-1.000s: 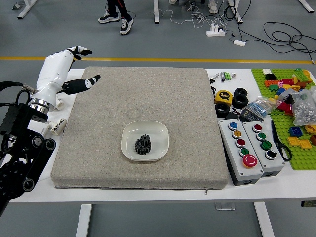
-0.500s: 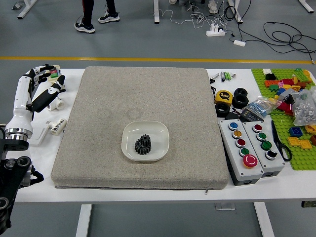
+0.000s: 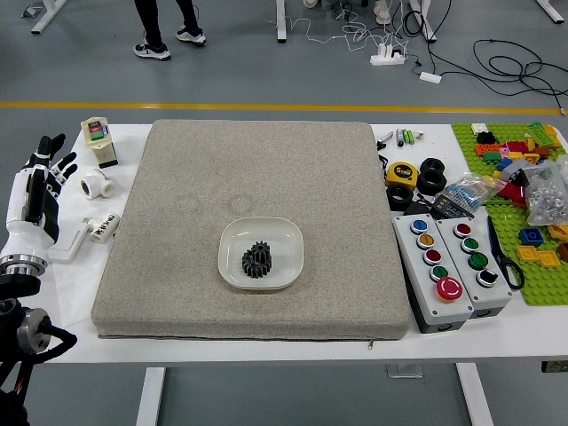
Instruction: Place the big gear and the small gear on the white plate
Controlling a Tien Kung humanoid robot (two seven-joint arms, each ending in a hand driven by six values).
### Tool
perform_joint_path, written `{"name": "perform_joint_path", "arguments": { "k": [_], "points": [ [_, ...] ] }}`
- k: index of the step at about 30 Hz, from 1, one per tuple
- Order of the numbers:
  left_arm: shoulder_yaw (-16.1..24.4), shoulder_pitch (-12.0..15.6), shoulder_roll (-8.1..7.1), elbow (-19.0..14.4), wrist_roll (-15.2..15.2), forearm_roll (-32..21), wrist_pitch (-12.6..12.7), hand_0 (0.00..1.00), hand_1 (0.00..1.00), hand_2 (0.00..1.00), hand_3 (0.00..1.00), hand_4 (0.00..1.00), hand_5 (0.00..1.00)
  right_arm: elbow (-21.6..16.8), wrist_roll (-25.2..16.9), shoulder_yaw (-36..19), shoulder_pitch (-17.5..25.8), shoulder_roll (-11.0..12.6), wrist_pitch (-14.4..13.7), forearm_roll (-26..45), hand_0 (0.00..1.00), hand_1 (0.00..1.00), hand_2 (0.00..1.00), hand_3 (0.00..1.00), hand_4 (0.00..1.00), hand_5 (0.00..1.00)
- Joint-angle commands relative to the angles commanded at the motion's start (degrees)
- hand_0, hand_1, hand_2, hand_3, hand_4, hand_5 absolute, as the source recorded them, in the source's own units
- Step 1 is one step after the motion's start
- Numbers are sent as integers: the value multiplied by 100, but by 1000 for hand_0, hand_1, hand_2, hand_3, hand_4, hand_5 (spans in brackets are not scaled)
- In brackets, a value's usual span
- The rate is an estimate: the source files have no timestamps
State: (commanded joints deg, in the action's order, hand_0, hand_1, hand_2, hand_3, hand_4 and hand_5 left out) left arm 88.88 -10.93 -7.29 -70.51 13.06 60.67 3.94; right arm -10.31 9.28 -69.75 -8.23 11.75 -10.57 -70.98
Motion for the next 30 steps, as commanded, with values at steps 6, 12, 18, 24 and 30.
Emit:
{"name": "perform_joint_path", "arguments": {
  "k": [6,12,18,24,30],
  "points": [
    [-74,104,-1,-146,-542,-178,-870,842,885,937,838,885,998,0,11,4,1,-5,4,-5,698,697,775,623,847,645],
    [-160,119,-3,-199,-935,19,-1393,839,882,932,832,908,998,0,18,9,-6,-7,12,-25,697,695,775,622,845,648],
    [-212,131,-13,-235,-1010,41,-1518,840,886,933,837,924,998,0,17,21,-9,-5,15,-16,697,695,774,620,842,651],
    [-254,126,4,-220,-942,6,-1308,846,896,941,856,934,998,0,15,45,-7,-2,16,6,697,695,774,618,842,651],
    [-295,184,2,-256,-842,8,-1070,849,899,953,865,937,998,0,17,71,1,-3,15,29,697,694,775,619,841,650]
  ]
}}
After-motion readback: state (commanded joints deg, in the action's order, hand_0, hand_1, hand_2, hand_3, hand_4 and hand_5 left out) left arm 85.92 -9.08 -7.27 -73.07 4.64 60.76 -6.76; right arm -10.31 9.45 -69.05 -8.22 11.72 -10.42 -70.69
